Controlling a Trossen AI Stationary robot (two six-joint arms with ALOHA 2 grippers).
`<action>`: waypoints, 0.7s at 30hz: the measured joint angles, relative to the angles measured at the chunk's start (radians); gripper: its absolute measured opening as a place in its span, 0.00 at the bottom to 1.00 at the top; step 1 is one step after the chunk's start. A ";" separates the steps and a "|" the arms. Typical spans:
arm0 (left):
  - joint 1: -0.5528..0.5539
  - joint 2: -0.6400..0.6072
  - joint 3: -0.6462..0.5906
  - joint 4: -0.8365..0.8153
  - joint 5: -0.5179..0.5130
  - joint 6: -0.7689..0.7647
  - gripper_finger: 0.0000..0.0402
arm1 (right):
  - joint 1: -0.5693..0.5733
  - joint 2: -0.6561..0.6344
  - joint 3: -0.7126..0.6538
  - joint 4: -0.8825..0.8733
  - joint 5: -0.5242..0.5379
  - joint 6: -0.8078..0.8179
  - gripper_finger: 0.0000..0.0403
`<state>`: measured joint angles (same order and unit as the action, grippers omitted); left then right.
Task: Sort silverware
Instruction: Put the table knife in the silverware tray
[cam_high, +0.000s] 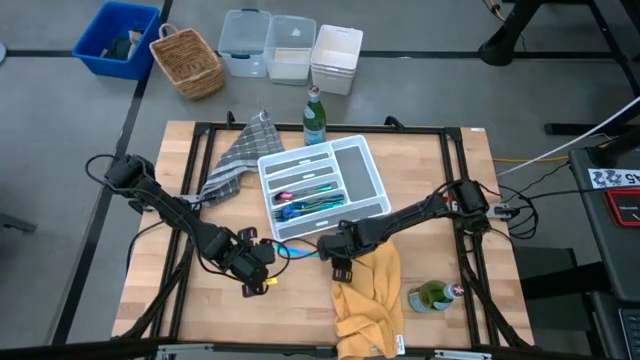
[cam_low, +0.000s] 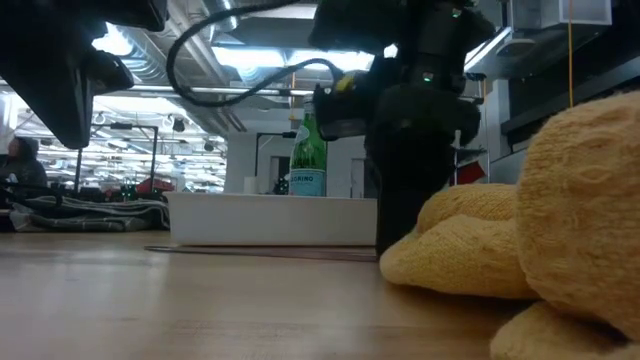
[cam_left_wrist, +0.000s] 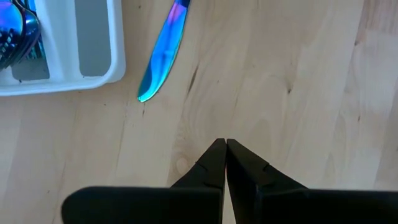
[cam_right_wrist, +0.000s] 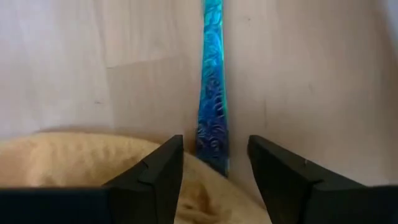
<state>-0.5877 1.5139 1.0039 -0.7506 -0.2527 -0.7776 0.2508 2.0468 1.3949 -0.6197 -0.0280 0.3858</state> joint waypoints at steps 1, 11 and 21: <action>0.000 0.000 0.000 -0.001 -0.002 0.000 0.01 | 0.005 0.000 0.000 0.001 0.041 -0.001 0.47; 0.000 0.000 0.000 0.002 -0.007 0.000 0.01 | 0.004 0.020 0.001 0.016 0.060 0.001 0.47; 0.000 0.000 0.000 0.003 -0.007 0.000 0.01 | 0.003 0.032 0.002 0.010 0.044 -0.001 0.41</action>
<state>-0.5877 1.5139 1.0039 -0.7480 -0.2592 -0.7776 0.2543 2.0792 1.3972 -0.6098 0.0162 0.3843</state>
